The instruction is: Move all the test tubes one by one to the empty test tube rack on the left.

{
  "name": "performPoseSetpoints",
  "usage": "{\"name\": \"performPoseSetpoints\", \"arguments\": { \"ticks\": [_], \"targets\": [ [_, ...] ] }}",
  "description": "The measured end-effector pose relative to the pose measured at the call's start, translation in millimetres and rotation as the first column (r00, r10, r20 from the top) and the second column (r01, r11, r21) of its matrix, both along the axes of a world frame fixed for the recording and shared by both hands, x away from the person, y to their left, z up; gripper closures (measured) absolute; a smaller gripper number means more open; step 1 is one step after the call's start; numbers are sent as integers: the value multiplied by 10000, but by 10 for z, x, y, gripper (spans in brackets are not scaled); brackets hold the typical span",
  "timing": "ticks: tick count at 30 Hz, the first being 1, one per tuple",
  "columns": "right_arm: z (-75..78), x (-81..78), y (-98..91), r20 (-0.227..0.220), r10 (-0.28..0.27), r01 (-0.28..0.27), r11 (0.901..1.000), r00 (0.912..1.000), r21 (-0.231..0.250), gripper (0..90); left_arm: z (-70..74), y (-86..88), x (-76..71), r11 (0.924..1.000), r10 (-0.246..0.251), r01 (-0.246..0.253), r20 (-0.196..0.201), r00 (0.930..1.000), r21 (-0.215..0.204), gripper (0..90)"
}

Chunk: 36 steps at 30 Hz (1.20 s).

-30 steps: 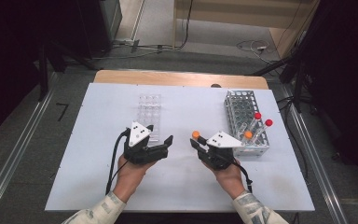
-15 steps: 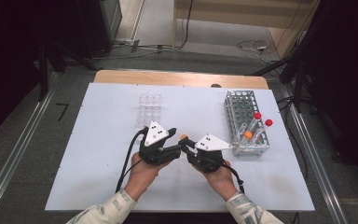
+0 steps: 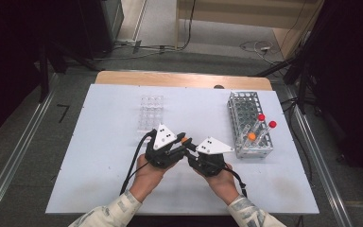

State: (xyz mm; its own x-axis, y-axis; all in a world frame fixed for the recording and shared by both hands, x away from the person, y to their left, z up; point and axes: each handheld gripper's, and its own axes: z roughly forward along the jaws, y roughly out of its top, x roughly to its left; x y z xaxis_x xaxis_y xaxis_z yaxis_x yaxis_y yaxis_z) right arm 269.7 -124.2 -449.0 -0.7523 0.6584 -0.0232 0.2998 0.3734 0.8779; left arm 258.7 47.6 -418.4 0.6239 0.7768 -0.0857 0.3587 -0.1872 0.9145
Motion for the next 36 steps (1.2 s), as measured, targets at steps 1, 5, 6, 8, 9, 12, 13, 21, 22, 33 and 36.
{"name": "performPoseSetpoints", "arguments": {
  "ticks": [1,5,6,8,9,12,13,21,22,33,36],
  "targets": [
    [0,-1,-2,-28,-22,22,10000,10000,12,716,-4,-4,5,10000,-18,18,-11,10000,66,682],
    [5,5,-14,-40,-39,39,10000,10000,75,716,-11,-22,8,10000,-48,48,-23,10000,36,684],
    [5,5,-14,-40,-39,39,10000,10000,75,716,-11,-22,8,10000,-48,48,-23,10000,36,683],
    [10,6,-21,1,-48,48,9999,10000,110,717,-14,-29,6,10000,-72,72,-9,10000,28,683],
    [13,7,-26,-7,-42,42,9999,10000,124,717,-16,-32,6,10000,-65,65,5,10000,38,683],
    [19,6,-34,-44,-57,58,9998,10000,166,717,-18,-37,2,9999,-69,69,28,10000,140,689],
    [19,6,-34,-44,-57,58,9998,10000,166,717,-18,-39,1,9999,-75,74,37,10000,137,689],
    [34,1,-45,76,33,-35,9998,10000,197,603,-1,-26,37,10000,-90,90,-92,9999,-4,701],
    [51,7,-56,4,15,-15,9999,10000,136,467,6,-24,43,10000,-78,78,-111,9999,6,701],
    [89,10,-246,-375,-189,192,9998,9991,79,354,55,51,159,9995,249,-254,-247,9994,-185,701],
    [110,-21,-329,-395,-234,239,9996,9989,135,348,129,118,220,9988,446,-450,-190,9988,-212,701]
  ]
}}
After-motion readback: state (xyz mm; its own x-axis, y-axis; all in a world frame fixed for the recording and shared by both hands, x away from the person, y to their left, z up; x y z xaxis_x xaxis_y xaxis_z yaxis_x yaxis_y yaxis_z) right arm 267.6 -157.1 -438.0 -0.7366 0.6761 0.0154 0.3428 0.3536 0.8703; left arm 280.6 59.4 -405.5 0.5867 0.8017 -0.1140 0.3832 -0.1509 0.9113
